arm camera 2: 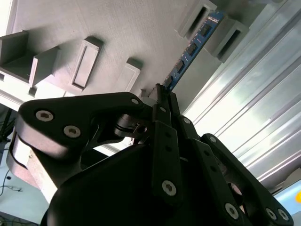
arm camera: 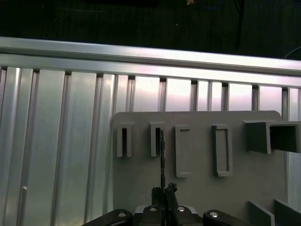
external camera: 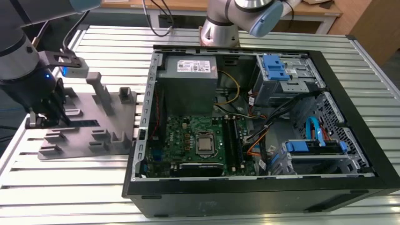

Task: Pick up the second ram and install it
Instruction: 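Pick up the second ram and move it above second insertion slot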

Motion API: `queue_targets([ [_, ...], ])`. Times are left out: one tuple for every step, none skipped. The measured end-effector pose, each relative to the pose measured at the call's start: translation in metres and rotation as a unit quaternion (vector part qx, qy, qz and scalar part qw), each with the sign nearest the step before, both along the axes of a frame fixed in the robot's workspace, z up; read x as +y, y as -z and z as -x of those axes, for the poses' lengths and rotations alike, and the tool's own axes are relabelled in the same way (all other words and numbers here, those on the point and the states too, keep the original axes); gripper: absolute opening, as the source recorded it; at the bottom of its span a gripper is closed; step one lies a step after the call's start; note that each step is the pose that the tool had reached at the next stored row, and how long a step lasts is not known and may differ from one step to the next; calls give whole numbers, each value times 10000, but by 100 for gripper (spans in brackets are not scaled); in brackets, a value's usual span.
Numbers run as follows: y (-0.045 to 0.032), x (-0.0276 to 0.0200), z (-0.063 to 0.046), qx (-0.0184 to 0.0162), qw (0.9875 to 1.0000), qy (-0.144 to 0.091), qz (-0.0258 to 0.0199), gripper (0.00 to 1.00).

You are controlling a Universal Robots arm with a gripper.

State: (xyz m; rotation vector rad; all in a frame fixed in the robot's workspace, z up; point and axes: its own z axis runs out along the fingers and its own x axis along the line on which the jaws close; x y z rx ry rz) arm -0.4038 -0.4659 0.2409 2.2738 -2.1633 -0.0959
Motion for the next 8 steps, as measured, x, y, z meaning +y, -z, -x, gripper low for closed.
queue_targets([
  [-11, 0, 0, 0, 10000, 0, 0, 11],
  [-20, 0, 0, 0, 10000, 0, 0, 11],
  [-28, 0, 0, 0, 10000, 0, 0, 11],
  [-35, 0, 0, 0, 10000, 0, 0, 11],
  [-43, 0, 0, 0, 10000, 0, 0, 11],
  [-51, 0, 0, 0, 10000, 0, 0, 11],
  [-59, 0, 0, 0, 10000, 0, 0, 11],
  [-68, 0, 0, 0, 10000, 0, 0, 11],
])
